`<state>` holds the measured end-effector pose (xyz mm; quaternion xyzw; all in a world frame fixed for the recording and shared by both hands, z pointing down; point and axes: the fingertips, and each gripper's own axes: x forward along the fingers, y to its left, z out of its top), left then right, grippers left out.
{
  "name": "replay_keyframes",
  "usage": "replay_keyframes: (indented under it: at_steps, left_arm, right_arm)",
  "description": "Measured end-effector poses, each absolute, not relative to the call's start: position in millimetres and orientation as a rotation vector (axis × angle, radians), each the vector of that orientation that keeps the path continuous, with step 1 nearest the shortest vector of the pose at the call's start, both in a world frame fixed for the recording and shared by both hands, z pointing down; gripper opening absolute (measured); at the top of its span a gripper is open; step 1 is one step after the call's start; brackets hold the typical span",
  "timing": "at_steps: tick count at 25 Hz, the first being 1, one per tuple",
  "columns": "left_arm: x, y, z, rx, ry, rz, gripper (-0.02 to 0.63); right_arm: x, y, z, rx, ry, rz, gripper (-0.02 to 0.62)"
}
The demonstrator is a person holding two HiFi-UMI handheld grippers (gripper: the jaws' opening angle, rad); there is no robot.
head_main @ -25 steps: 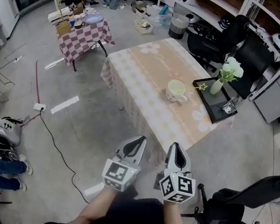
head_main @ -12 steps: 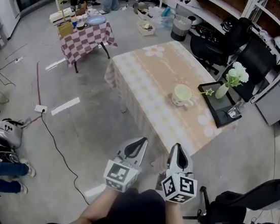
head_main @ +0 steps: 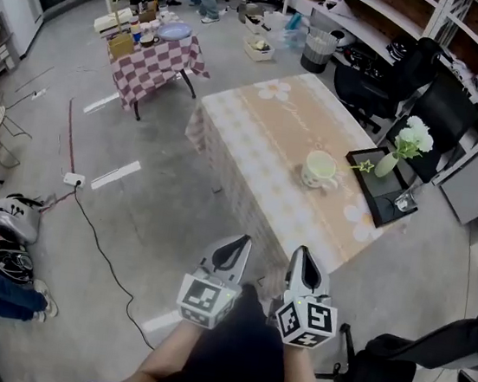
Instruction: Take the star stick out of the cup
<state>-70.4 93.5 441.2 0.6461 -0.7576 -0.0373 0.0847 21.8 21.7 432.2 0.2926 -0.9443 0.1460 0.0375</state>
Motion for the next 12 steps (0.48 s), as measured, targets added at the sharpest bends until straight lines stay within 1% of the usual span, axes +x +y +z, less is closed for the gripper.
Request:
replay_keyframes:
  at_steps: [12]
  left_arm:
    - [-91, 82, 443, 1.903, -2.299, -0.089, 0.009]
  right_arm:
    - [-5, 12, 433, 0.83, -2.928, 0.462, 0.002]
